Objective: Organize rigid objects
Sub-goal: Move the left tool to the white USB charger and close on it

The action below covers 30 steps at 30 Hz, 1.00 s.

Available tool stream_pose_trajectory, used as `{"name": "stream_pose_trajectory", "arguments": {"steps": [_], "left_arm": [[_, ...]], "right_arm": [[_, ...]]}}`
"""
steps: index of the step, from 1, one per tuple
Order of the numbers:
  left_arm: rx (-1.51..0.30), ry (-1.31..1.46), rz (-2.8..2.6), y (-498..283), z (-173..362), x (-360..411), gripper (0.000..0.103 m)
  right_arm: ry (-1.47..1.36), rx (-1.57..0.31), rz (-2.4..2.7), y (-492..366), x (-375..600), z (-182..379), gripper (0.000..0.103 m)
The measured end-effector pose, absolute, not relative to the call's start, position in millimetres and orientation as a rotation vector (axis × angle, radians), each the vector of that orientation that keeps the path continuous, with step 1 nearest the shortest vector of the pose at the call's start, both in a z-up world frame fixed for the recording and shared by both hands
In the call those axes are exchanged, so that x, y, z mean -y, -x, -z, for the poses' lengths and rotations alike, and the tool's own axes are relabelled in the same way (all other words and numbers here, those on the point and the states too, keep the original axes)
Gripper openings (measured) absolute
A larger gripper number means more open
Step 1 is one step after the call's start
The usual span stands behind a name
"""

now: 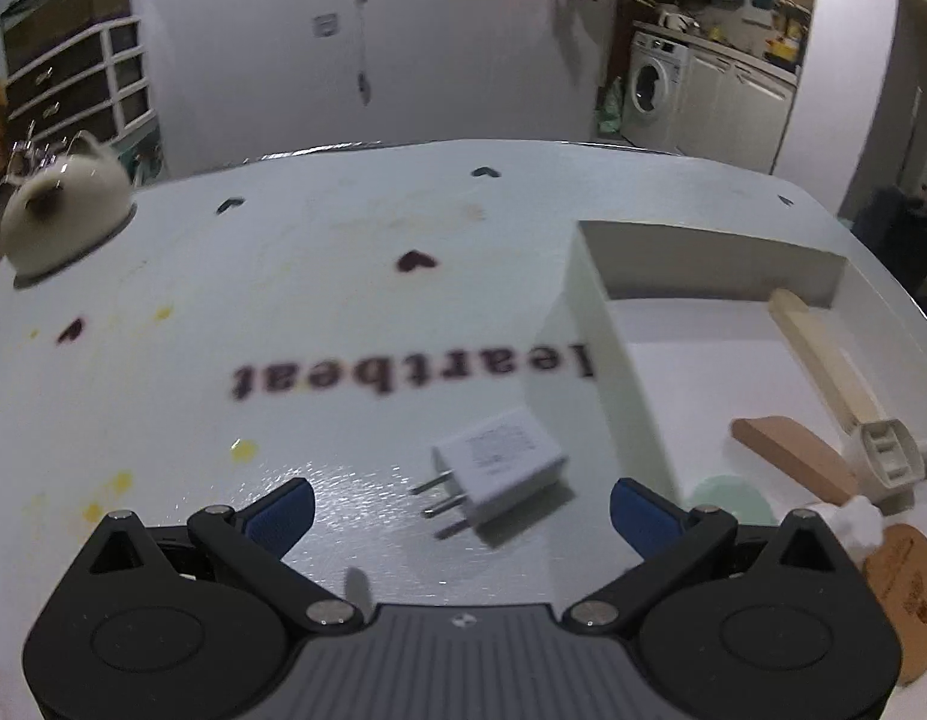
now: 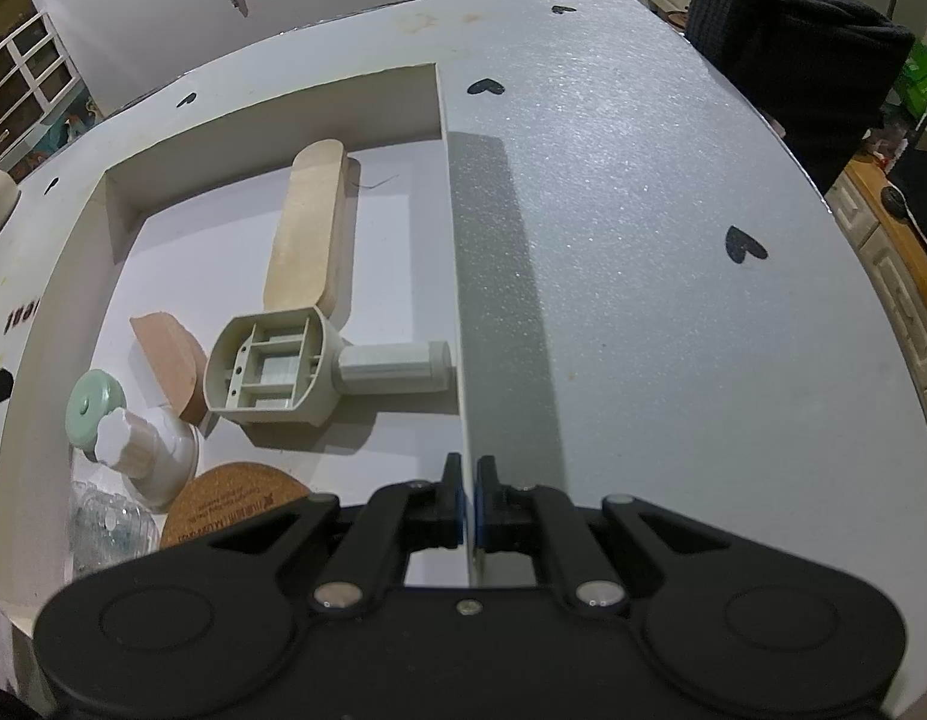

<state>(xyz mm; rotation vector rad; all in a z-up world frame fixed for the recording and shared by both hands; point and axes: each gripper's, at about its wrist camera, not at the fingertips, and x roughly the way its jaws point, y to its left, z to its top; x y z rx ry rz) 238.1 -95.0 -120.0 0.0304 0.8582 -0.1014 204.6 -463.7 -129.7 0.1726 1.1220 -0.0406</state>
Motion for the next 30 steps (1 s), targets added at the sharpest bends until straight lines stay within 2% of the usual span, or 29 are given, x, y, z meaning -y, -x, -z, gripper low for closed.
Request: {"name": "stream_pose_trajectory", "arguments": {"steps": [11, 19, 30], "left_arm": [[-0.878, 0.0, -0.063, -257, 146, 63, 0.103], [-0.844, 0.108, 0.083, -259, 133, 61, 0.101], [-0.852, 0.041, 0.167, -284, 140, 96, 0.074]], "right_arm": [[-0.176, -1.125, 0.059, -205, 462, 130, 0.005], [-0.18, -1.124, 0.065, -205, 462, 129, 0.005], [-0.185, -1.121, 0.071, -204, 462, 130, 0.006]]}}
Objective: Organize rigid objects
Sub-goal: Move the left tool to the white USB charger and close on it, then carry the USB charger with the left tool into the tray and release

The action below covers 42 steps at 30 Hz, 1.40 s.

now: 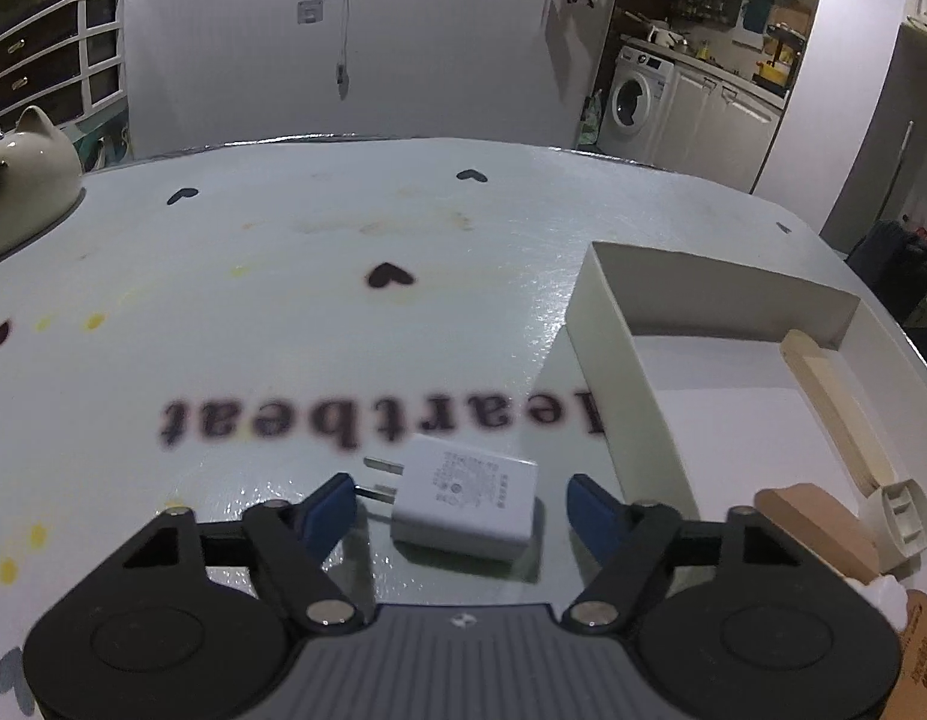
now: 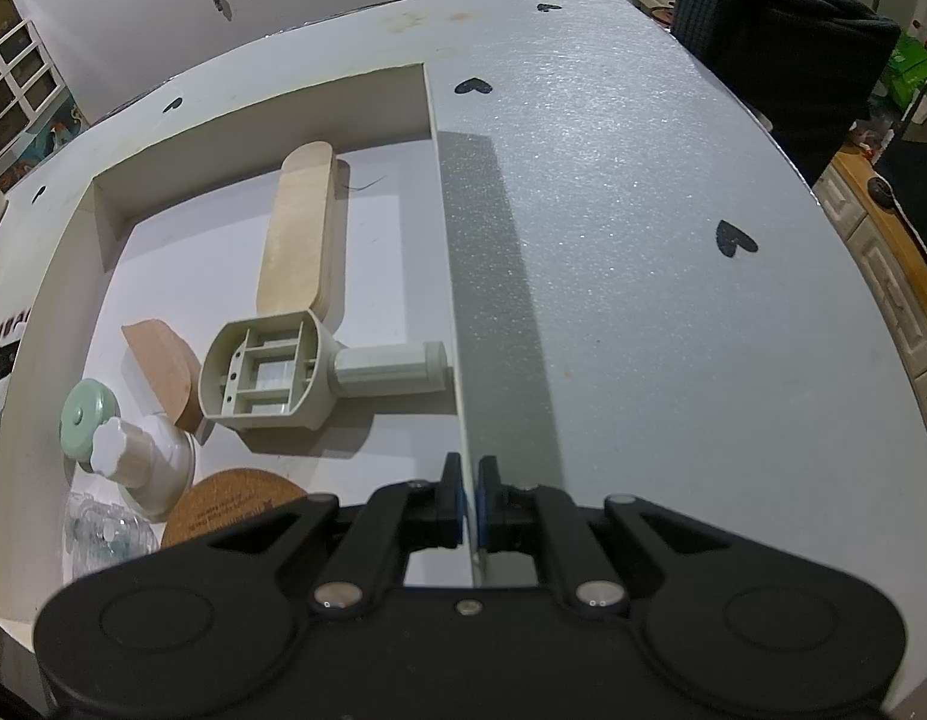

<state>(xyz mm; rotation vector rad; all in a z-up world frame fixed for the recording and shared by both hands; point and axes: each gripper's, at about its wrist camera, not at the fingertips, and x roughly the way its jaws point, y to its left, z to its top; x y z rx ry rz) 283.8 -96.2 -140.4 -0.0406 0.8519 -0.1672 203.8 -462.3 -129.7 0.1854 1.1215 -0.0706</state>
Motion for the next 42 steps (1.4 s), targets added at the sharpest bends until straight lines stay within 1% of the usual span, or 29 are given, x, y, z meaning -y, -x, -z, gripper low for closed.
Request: {"name": "stream_pose_trajectory", "arguments": {"steps": [1, 3, 11, 18, 22, 27, 35, 42], "left_arm": [[-0.848, 0.038, 0.163, -286, 141, 96, 0.073], [-0.844, 0.035, 0.155, -288, 141, 94, 0.065], [-0.839, 0.05, 0.128, -292, 133, 89, 0.065], [-0.772, 0.068, 0.128, -308, 82, 88, 0.065], [-0.738, 0.056, 0.204, -317, 49, 111, 0.065], [-0.722, 0.022, 0.324, -325, 32, 158, 0.065], [-0.777, -0.026, 0.447, -329, 41, 225, 0.065], [-0.879, 0.006, 0.473, -333, 64, 253, 0.065]], "right_arm": [[-0.186, -1.121, 0.071, -204, 462, 130, 0.006], [-0.188, -1.12, 0.072, -204, 462, 130, 0.006], [-0.188, -1.12, 0.071, -203, 463, 130, 0.006], [-0.188, -1.12, 0.07, -204, 464, 130, 0.006], [-0.188, -1.119, 0.071, -204, 463, 130, 0.006], [-0.189, -1.118, 0.071, -203, 463, 130, 0.006], [-0.189, -1.118, 0.071, -203, 464, 130, 0.006], [-0.195, -1.115, 0.071, -203, 464, 130, 0.006]]}}
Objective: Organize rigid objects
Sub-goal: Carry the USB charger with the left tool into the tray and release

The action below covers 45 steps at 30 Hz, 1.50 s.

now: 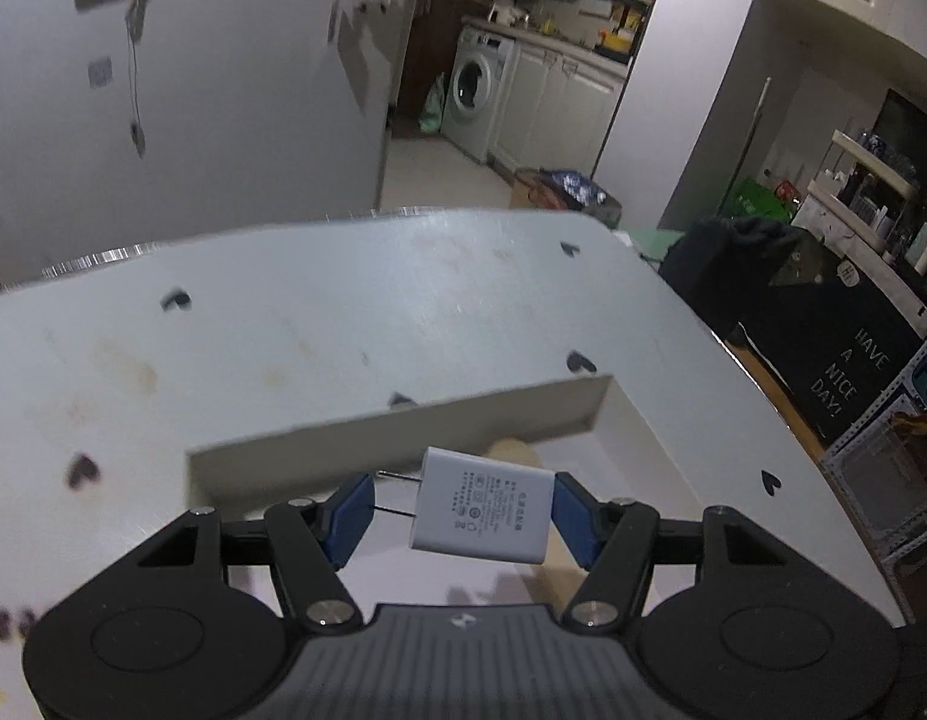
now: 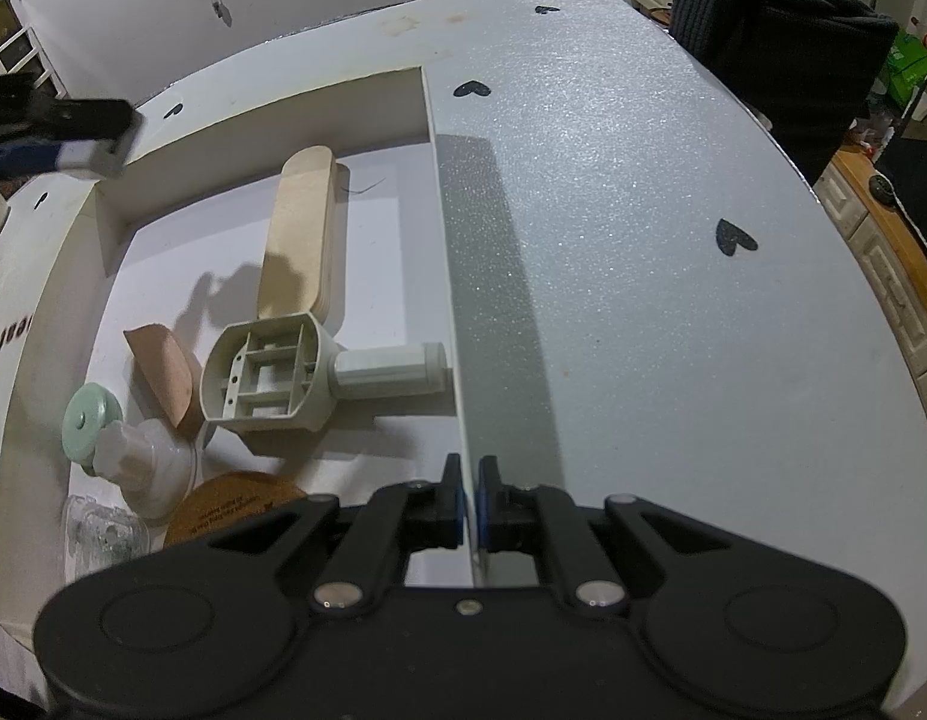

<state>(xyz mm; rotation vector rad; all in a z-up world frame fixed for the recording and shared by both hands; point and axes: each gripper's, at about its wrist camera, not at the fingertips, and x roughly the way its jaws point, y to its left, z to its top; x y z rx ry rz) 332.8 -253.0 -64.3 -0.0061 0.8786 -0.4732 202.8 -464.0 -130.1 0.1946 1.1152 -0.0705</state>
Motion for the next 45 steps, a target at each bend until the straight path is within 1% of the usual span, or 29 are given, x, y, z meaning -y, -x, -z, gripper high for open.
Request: {"name": "stream_pose_trajectory", "arguments": {"steps": [10, 18, 23, 25, 27, 28, 36, 42, 45], "left_arm": [[-1.02, 0.058, 0.425, -349, 110, 261, 0.065], [-1.055, 0.036, 0.394, -357, 129, 262, 0.065], [-1.039, 0.012, 0.404, -359, 130, 264, 0.065], [-1.038, 0.015, 0.408, -360, 130, 264, 0.067], [-1.048, 0.021, 0.398, -360, 131, 264, 0.087], [-1.049, 0.021, 0.386, -360, 132, 263, 0.089], [-1.051, 0.029, 0.366, -355, 124, 261, 0.098], [-0.996, 0.047, 0.377, -338, 95, 262, 0.103], [-0.958, 0.064, 0.38, -327, 74, 263, 0.103]], "right_arm": [[-0.195, -1.115, 0.07, -203, 464, 130, 0.006], [-0.195, -1.114, 0.07, -203, 464, 130, 0.006], [-0.195, -1.115, 0.069, -202, 464, 130, 0.006], [-0.195, -1.114, 0.069, -202, 464, 130, 0.006], [-0.196, -1.114, 0.069, -202, 464, 130, 0.006], [-0.195, -1.114, 0.069, -202, 464, 130, 0.006], [-0.195, -1.118, 0.066, -203, 464, 131, 0.006], [-0.179, -1.123, 0.05, -205, 463, 131, 0.006], [-0.164, -1.124, 0.036, -205, 463, 131, 0.006]]}}
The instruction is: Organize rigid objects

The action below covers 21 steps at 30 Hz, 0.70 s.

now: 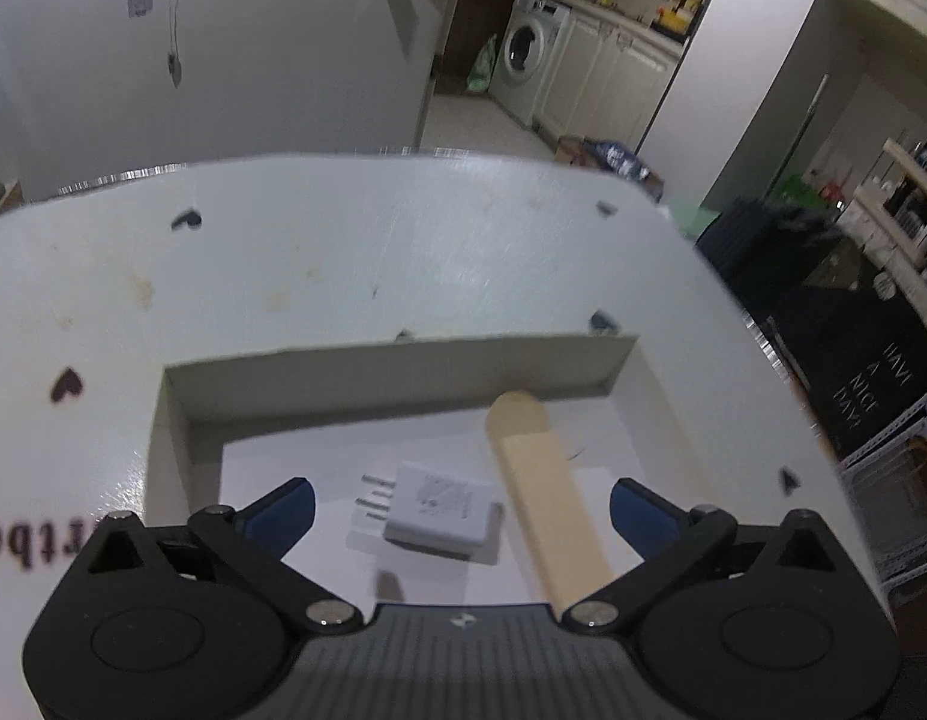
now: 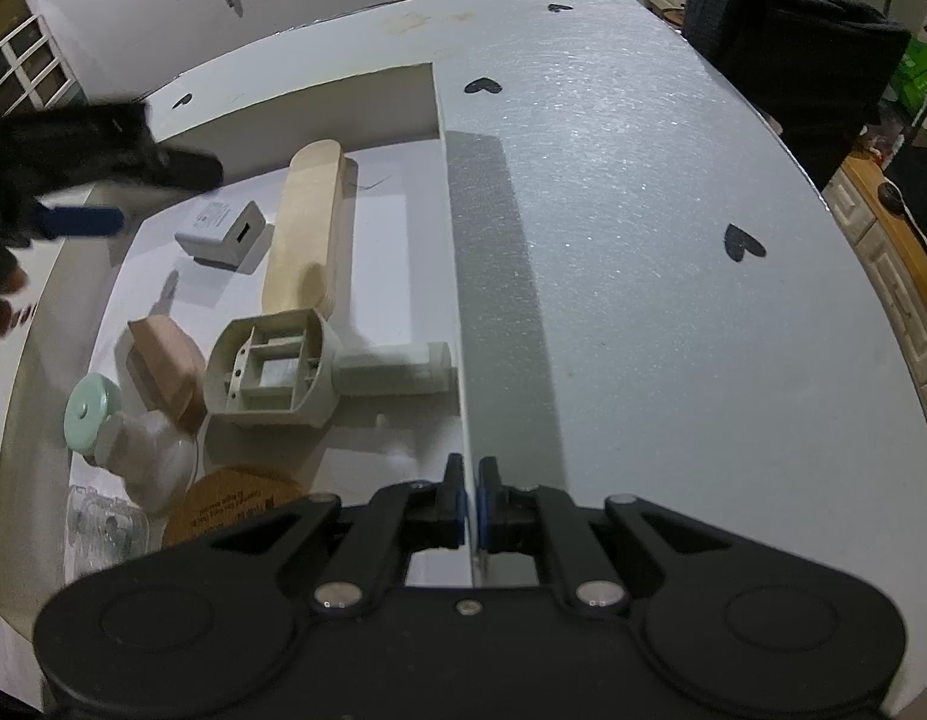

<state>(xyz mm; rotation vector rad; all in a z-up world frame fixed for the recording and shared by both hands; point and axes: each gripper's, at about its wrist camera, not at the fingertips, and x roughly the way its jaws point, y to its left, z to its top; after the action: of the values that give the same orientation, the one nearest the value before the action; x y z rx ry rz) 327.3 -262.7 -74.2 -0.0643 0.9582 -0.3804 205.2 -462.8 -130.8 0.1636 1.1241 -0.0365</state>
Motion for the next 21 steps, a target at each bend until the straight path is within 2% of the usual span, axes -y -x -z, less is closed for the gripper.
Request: {"name": "stream_pose_trajectory", "arguments": {"steps": [6, 13, 17, 21], "left_arm": [[-0.884, 0.088, 0.366, -297, 37, 262, 0.103], [-0.868, 0.13, 0.31, -256, 20, 243, 0.103], [-0.85, 0.124, 0.257, -231, 15, 223, 0.103], [-0.826, 0.112, 0.207, -210, 8, 204, 0.103]], "right_arm": [[-0.128, -1.124, -0.002, -206, 463, 131, 0.005], [-0.109, -1.116, -0.005, -203, 462, 130, 0.006], [-0.102, -1.081, -0.012, -197, 459, 119, 0.014], [-0.087, -1.004, 0.004, -188, 456, 93, 0.018]]}}
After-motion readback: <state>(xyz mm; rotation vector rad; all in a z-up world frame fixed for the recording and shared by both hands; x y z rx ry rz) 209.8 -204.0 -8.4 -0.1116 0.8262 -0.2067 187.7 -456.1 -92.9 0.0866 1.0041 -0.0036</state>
